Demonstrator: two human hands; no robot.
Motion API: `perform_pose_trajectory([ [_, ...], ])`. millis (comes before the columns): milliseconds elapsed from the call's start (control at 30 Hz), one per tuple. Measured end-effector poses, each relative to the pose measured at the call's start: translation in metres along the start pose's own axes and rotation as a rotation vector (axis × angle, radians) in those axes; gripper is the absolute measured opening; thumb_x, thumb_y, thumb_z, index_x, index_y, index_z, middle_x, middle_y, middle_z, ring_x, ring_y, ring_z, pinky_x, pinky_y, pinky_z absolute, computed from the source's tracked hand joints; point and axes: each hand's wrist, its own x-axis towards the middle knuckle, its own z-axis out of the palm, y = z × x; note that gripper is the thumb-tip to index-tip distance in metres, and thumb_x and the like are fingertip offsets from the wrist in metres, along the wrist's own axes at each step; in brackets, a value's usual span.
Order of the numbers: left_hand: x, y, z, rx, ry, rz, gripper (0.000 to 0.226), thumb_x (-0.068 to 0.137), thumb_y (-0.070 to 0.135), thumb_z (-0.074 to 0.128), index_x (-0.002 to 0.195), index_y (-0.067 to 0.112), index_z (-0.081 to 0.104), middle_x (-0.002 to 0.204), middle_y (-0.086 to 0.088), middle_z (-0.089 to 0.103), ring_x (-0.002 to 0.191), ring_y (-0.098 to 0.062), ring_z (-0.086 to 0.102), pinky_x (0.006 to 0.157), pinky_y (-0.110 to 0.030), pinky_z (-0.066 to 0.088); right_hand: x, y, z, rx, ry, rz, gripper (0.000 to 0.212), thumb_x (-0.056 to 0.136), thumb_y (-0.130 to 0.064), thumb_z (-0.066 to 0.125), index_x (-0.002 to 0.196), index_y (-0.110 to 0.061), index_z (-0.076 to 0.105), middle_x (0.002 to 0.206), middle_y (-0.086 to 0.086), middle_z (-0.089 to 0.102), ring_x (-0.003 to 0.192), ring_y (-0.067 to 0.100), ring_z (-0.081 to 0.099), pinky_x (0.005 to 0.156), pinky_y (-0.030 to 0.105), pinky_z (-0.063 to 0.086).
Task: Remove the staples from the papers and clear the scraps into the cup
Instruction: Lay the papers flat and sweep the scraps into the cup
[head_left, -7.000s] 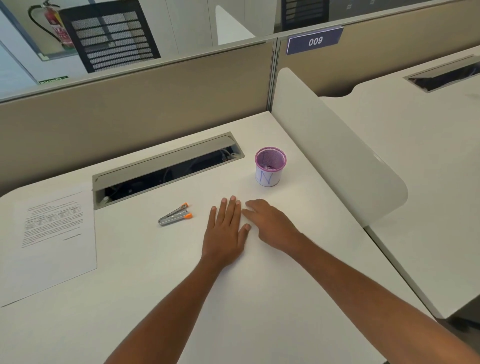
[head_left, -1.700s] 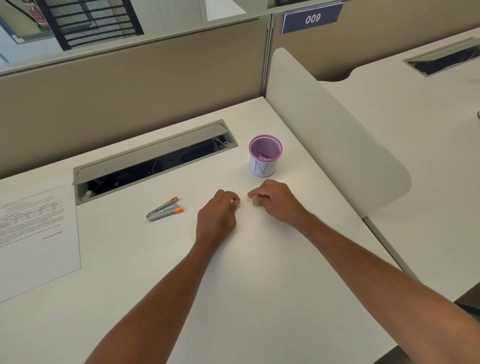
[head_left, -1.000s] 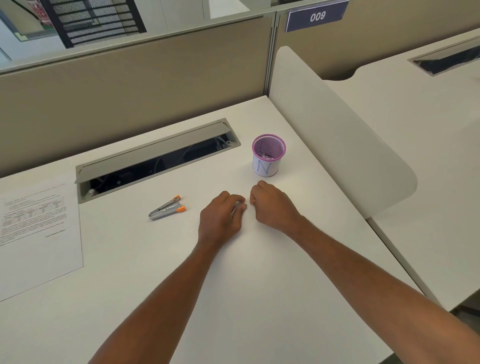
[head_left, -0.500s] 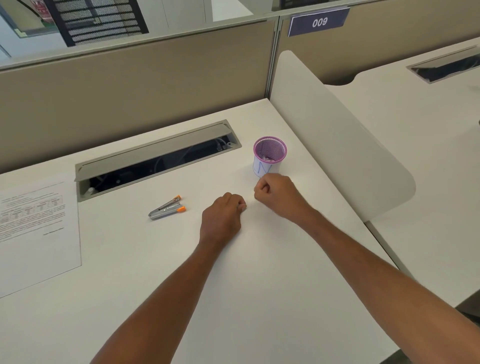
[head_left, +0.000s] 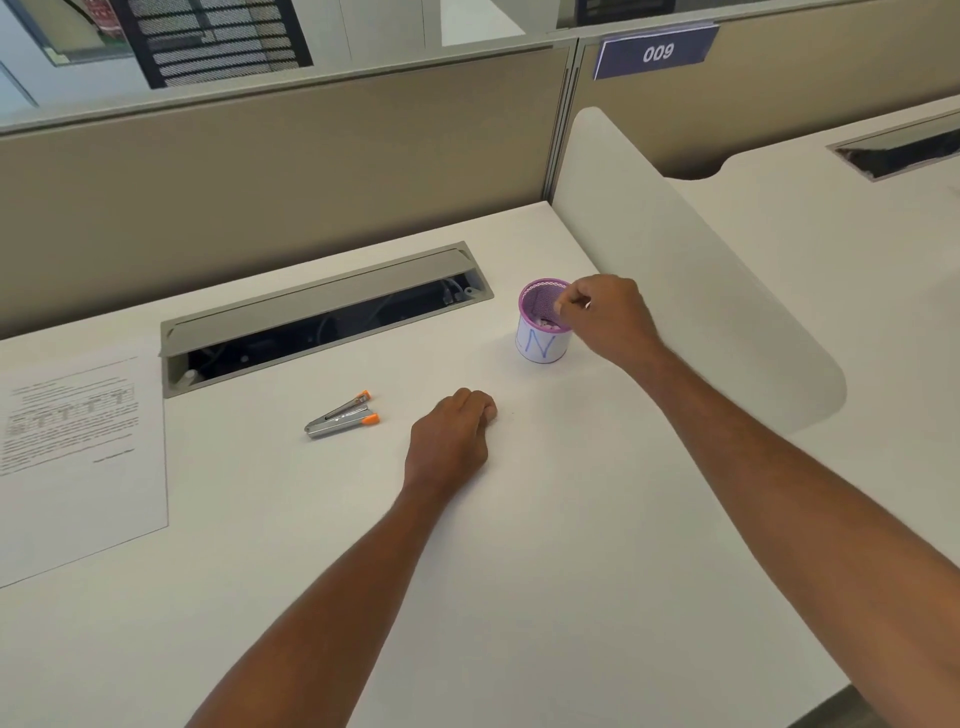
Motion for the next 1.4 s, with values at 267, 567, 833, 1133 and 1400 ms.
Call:
perform_pose_trajectory([
  [267, 0.000, -0.003, 0.001, -0.108, 0.048, -0.058, 0.018, 0.102, 0.017, 0.049, 0.107, 0.019, 0.067, 0.101, 0.000, 0.070, 0.089, -0.031, 0.067, 0.069, -0.044, 0.056, -0.002, 0.004, 0.000, 0.066, 0.085, -0.015, 0.015, 0.090, -0.018, 0.072, 0.096, -0.025, 0.083, 0.094, -0.009, 0.081, 0.091, 0.015, 0.073, 0.084, 0.038, 0.061],
  [567, 0.004, -0.016, 0.000, -0.313, 0.062, -0.141, 0.012, 0.095, 0.017, 0.076, 0.101, 0.022, 0.085, 0.082, 0.000, 0.063, 0.074, -0.018, 0.061, 0.070, -0.037, 0.053, -0.051, -0.006, 0.003, 0.309, 0.220, -0.076, 0.008, 0.091, -0.013, 0.077, 0.088, -0.014, 0.084, 0.072, -0.012, 0.071, 0.057, -0.003, 0.057, 0.063, 0.013, 0.042],
  [833, -0.002, -0.004, -0.006, -0.275, 0.027, -0.120, 0.012, 0.092, 0.033, 0.087, 0.104, 0.031, 0.089, 0.083, 0.007, 0.059, 0.072, -0.009, 0.058, 0.064, -0.022, 0.043, -0.103, 0.015, 0.071, -0.098, -0.201, -0.219, 0.019, 0.102, -0.025, 0.066, 0.109, -0.022, 0.083, 0.103, 0.004, 0.074, 0.096, 0.030, 0.070, 0.082, 0.045, 0.057],
  [1133, 0.005, -0.009, -0.009, -0.208, -0.061, -0.015, 0.010, 0.097, 0.031, 0.082, 0.105, 0.027, 0.088, 0.087, 0.001, 0.063, 0.077, -0.020, 0.065, 0.068, -0.034, 0.050, -0.092, 0.001, 0.078, -0.481, -0.293, -0.329, 0.025, 0.108, -0.026, 0.054, 0.111, -0.015, 0.076, 0.109, 0.010, 0.068, 0.097, 0.036, 0.067, 0.073, 0.038, 0.043],
  [1400, 0.018, -0.002, -0.009, -0.026, -0.154, 0.112, 0.017, 0.105, 0.024, 0.066, 0.106, 0.012, 0.079, 0.102, -0.009, 0.066, 0.087, -0.032, 0.067, 0.071, -0.046, 0.057, -0.089, -0.006, 0.080, -0.468, -0.292, -0.267, 0.021, 0.102, -0.019, 0.052, 0.094, -0.008, 0.068, 0.098, 0.012, 0.069, 0.086, 0.037, 0.067, 0.066, 0.037, 0.040],
])
